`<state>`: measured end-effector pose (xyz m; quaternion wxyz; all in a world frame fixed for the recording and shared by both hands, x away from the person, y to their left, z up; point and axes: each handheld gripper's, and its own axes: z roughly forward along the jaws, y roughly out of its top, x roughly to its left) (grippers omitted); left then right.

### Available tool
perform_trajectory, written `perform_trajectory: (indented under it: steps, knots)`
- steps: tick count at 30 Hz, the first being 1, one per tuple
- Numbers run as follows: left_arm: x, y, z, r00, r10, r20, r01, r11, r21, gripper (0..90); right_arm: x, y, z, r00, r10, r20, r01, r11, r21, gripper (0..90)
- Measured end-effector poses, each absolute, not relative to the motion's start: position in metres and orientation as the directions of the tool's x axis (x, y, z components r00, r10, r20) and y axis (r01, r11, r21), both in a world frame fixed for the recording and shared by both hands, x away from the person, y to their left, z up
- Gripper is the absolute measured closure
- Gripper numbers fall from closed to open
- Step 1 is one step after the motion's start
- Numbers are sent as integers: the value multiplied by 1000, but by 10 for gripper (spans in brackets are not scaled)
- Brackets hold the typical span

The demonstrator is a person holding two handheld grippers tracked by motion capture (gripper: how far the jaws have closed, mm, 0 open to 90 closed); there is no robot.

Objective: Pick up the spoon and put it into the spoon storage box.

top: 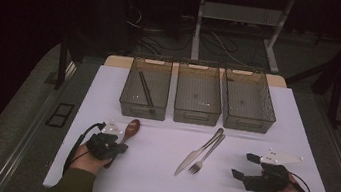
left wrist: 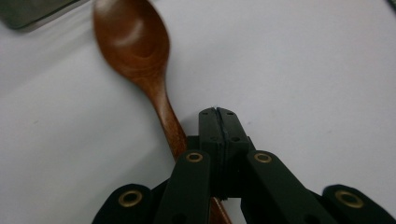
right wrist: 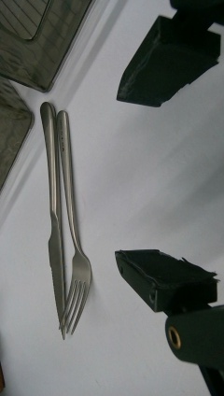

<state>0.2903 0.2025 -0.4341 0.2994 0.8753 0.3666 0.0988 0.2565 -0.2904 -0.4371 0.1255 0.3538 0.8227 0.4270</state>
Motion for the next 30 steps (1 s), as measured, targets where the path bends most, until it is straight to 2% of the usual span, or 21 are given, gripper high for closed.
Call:
perform_trajectory:
  steps: [8, 16, 22, 30]
  knots:
    - [293, 220, -435, 664, 744, -68, 619, -496, 609, 892, 257, -290, -437, -721, 686, 95, 472, 387, 792, 192]
    - [292, 220, -430, 671, 735, -98, 597, -456, 660, 890, 257, -290, -437, -723, 684, 95, 471, 388, 792, 193]
    - [289, 216, -422, 680, 723, -118, 568, -417, 710, 798, 257, -289, -438, -724, 684, 93, 469, 390, 792, 193]
    - [294, 204, -409, 704, 699, -126, 529, -398, 750, 544, 257, -290, -438, -720, 687, 95, 474, 388, 791, 193]
